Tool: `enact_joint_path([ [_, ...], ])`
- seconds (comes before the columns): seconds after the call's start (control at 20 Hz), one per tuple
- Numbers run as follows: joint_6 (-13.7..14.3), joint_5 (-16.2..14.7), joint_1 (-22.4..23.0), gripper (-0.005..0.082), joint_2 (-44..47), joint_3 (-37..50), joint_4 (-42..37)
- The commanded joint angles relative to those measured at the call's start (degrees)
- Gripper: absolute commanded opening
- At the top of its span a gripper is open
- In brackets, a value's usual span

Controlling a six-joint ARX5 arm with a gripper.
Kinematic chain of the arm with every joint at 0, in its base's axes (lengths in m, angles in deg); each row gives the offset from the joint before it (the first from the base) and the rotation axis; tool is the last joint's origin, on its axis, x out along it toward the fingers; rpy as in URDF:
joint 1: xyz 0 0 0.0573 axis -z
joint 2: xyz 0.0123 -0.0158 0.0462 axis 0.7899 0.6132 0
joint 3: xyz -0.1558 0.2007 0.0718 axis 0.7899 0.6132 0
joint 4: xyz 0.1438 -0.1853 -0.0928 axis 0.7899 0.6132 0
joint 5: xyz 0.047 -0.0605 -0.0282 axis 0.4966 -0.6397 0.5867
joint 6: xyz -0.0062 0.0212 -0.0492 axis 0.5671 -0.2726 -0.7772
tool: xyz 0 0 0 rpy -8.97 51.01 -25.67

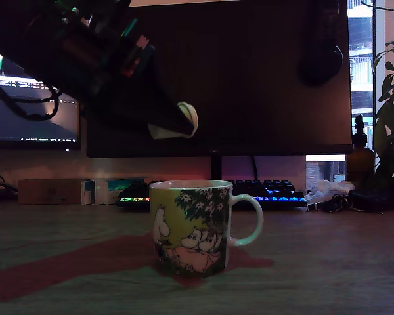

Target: Pick up the coffee capsules on the table and drop them inside the coffee cup

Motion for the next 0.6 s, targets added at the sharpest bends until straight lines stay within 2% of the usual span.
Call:
enact_joint_path([
  [0.0,0.4,0.0,0.2,0.0139,0.5,0.0,-0.2],
  [0.25,0.5,-0.2,2.1,0.0139,0.6,0.0,-0.3],
  [0.55,0.7,1.2,3.5,0.0139,1.4,0.0,-0.7],
])
